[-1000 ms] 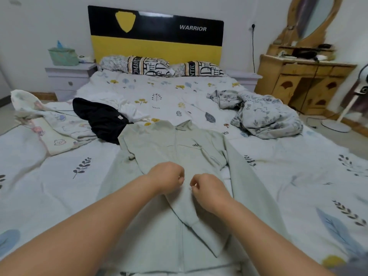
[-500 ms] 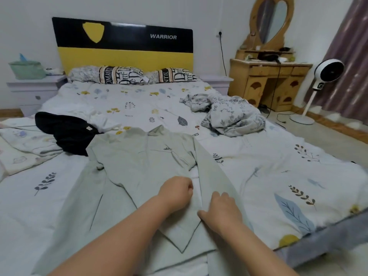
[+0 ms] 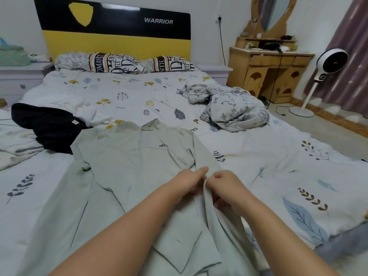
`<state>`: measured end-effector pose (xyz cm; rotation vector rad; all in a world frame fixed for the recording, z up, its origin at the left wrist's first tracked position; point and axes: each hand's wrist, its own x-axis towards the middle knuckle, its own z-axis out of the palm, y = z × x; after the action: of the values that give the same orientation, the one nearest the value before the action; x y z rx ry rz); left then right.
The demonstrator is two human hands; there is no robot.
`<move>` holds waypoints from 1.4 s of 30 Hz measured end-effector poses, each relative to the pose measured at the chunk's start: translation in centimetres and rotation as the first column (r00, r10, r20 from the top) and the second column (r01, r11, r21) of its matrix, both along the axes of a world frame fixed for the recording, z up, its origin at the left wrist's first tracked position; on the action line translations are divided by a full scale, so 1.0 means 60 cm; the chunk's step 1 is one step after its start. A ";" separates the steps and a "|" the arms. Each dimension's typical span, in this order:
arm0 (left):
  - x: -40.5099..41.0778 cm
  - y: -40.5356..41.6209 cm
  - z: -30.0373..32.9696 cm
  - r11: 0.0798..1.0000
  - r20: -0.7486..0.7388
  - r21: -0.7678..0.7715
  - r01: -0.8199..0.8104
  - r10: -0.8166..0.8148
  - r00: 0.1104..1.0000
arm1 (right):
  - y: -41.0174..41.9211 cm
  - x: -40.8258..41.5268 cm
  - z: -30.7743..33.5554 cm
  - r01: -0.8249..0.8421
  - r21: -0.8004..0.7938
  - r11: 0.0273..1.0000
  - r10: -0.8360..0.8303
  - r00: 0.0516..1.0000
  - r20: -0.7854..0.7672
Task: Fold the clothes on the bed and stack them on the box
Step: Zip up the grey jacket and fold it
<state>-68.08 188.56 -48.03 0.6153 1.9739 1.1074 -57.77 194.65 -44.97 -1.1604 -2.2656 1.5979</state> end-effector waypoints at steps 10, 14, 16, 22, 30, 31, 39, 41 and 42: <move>-0.108 -0.070 0.087 0.814 0.378 0.391 -0.429 0.283 0.881 | -0.045 -0.099 0.068 -0.169 -0.057 0.984 0.138 0.922 -0.362; -0.121 -0.123 0.042 0.963 0.547 0.182 -0.200 0.070 0.834 | -0.046 -0.118 0.028 -0.270 0.335 0.903 0.289 0.957 -0.009; -0.106 -0.135 0.022 0.980 0.565 0.170 -0.105 -0.010 0.825 | -0.049 -0.119 0.010 -0.294 0.335 0.895 0.291 0.955 0.059; -0.070 -0.104 0.017 0.892 0.379 0.352 -0.285 0.143 0.914 | -0.045 -0.105 0.001 -0.286 0.479 0.830 0.174 0.949 0.263; -0.142 -0.144 0.079 0.818 0.528 0.377 -0.435 0.196 0.826 | -0.080 -0.096 0.004 -0.359 0.316 0.878 0.356 0.932 0.070; -0.150 -0.155 0.082 0.838 0.496 0.329 -0.436 0.239 0.835 | -0.090 -0.100 0.009 -0.369 0.222 0.902 0.375 0.927 0.017; -0.184 -0.244 0.052 0.870 -0.346 -0.380 -0.313 0.180 0.921 | -0.094 -0.138 0.005 -0.391 0.429 0.814 0.246 0.902 0.354; -0.173 -0.255 0.052 0.850 -0.308 -0.476 -0.225 0.078 0.948 | -0.073 -0.157 -0.001 -0.316 0.537 0.782 0.152 0.933 0.327; -0.171 -0.258 0.047 0.843 -0.295 -0.510 -0.172 0.016 0.955 | -0.061 -0.168 -0.005 -0.286 0.569 0.771 0.113 0.941 0.320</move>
<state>-78.31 173.06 -45.20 0.3851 2.4462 0.4877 -67.88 191.00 -45.25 -1.0112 -2.8423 0.6422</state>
